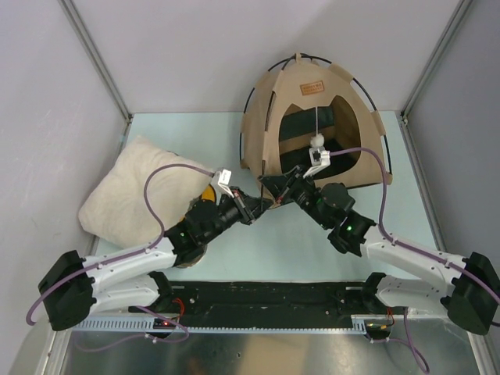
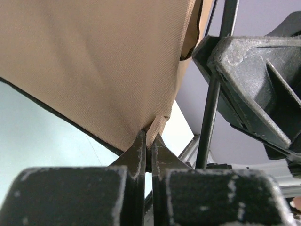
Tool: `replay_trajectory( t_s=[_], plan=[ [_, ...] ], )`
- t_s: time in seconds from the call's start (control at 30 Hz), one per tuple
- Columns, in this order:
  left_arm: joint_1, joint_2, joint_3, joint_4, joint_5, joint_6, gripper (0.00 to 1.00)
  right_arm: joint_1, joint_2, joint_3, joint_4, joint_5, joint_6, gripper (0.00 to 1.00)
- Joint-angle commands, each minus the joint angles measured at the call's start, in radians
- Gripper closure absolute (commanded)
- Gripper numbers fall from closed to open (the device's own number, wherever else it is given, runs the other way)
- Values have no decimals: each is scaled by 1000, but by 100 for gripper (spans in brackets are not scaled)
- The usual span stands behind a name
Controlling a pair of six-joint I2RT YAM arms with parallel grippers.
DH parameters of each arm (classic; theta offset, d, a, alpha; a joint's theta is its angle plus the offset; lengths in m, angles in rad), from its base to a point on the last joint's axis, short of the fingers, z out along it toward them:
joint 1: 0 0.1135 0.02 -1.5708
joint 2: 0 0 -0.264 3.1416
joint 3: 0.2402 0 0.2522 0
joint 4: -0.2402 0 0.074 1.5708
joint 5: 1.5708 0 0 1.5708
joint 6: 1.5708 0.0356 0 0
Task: Set up the pet tent
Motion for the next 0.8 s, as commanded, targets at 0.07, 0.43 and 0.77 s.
replay_trajectory(
  t_s=[0.07, 0.43, 0.77],
  plan=[
    [-14, -35, -6, -210, 85, -254, 100, -18, 18, 3, 220, 139, -73, 100],
    [-12, -72, -27, -251, 54, -453, 100, 74, 56, -29, 270, 208, -126, 100],
    [-6, -113, -60, -259, 30, -478, 100, 157, 9, -52, 146, 274, -213, 100]
  ],
)
